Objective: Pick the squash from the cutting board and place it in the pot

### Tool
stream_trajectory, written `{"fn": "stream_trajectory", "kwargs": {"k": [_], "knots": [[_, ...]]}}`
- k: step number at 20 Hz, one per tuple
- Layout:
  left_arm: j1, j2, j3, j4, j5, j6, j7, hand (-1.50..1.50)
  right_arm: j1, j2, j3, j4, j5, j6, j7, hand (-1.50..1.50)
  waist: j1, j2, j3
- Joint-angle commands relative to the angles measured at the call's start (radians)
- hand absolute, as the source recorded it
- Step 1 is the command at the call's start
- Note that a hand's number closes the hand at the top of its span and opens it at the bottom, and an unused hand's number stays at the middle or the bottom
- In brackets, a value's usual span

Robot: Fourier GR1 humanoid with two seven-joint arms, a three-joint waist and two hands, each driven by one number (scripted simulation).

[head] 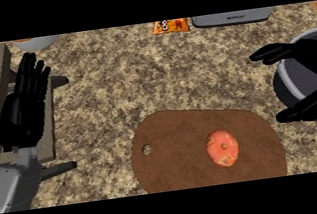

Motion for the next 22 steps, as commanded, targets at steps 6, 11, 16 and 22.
{"fn": "stream_trajectory", "kwargs": {"k": [6,11,16,22], "knots": [[-0.027,0.007,0.01,-0.017,-0.002,0.0,0.046,0.0,-0.001,-0.18,0.131,0.097,0.343,-0.032,-0.381,-1.5,-0.002,-0.01,-0.003],[-0.023,-0.03,0.006,0.045,-0.024,-0.01,-0.019,0.0,-0.008,-0.199,0.262,0.048,0.491,-0.139,-0.357,-1.5,-0.02,-0.013,-0.006],[0.017,0.035,0.08,0.007,-0.01,-0.063,0.01,0.0,-0.049,-0.157,0.279,0.026,0.534,-0.125,-0.23,-1.5,-0.018,-0.017,-0.006],[-0.007,-0.013,0.079,0.034,-0.037,-0.064,-0.003,0.0,0.019,-0.107,0.333,-0.063,0.632,-0.12,-0.091,-1.5,-0.026,-0.017,-0.006]]}}
